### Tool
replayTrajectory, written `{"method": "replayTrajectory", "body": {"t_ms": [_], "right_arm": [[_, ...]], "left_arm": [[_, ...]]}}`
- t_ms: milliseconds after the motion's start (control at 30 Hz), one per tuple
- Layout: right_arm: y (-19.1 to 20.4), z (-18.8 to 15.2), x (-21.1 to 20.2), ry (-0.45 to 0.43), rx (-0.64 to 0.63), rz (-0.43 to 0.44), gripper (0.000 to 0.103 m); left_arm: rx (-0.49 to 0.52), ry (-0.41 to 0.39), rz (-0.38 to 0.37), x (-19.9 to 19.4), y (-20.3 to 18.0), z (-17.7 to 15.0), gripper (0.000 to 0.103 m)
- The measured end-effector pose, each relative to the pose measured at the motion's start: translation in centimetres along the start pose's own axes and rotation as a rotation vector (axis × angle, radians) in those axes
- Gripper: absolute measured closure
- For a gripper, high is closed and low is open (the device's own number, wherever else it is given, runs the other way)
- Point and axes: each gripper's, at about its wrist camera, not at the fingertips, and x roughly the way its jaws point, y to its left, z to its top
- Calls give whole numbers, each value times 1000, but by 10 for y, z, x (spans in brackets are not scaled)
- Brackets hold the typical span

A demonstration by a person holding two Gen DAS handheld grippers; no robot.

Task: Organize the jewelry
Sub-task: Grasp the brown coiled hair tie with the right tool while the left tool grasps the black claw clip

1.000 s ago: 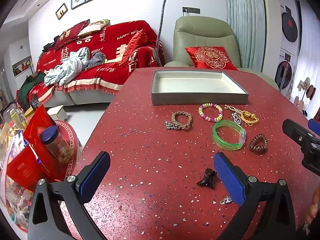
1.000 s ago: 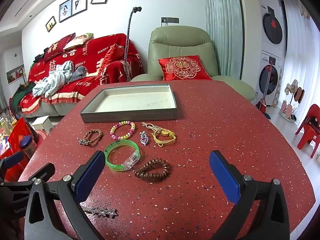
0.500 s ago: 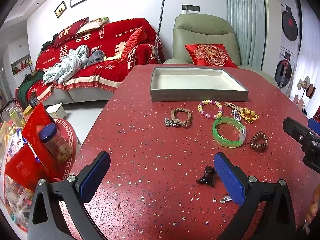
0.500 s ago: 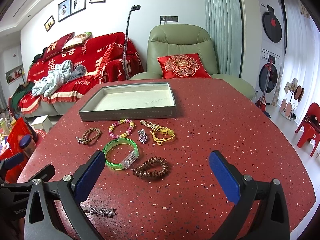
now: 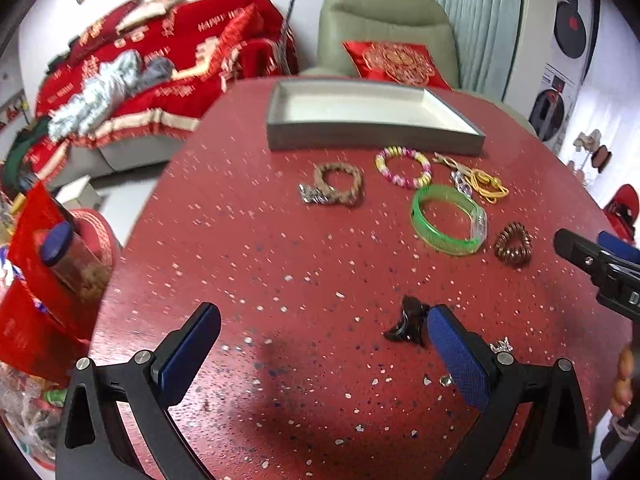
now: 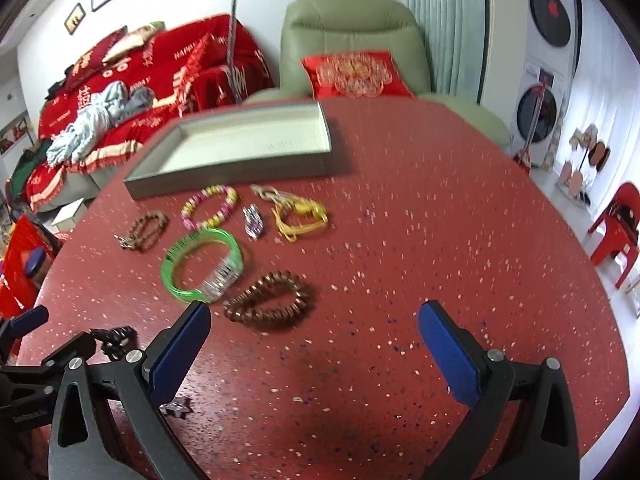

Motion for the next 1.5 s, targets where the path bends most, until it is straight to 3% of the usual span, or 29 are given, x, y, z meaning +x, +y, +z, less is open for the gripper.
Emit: {"method": "replayTrajectory", "body": {"t_ms": [233, 400, 600, 633, 700, 800, 833, 900, 1000, 1067, 1100, 1500], "right_arm": [[-8, 5, 21, 81, 20, 26, 0], [-11, 11, 33, 112, 49, 27, 2], [-8, 13, 50, 174, 35, 30, 29], [-7, 13, 52, 180, 30, 32, 29], [-3, 14, 53, 177, 6, 31, 33], [5, 15, 53, 181, -39, 13, 42], [8, 15, 54, 181, -55, 11, 44], [12, 14, 53, 181, -81, 1, 52], [16, 14, 52, 171, -89, 12, 69], [16, 14, 52, 167, -86, 13, 86], [15, 14, 52, 167, -81, 22, 88], [-4, 34, 41, 143, 35, 122, 89]], "left_arm": [[6, 41, -39, 7, -4, 3, 0], [34, 15, -70, 0, -11, 5, 0], [82, 36, -79, 9, -22, 7, 0], [79, 42, -80, 12, -22, 7, 1], [77, 53, -84, 16, -22, 7, 10], [81, 74, -93, 21, -23, 5, 13], [85, 78, -94, 23, -23, 4, 23], [107, 70, -84, 24, -27, 4, 26], [130, 58, -85, 24, -30, 4, 53], [130, 56, -92, 25, -29, 6, 64], [124, 58, -108, 25, -28, 7, 68], [36, 58, -203, 17, -7, 30, 68]]}}
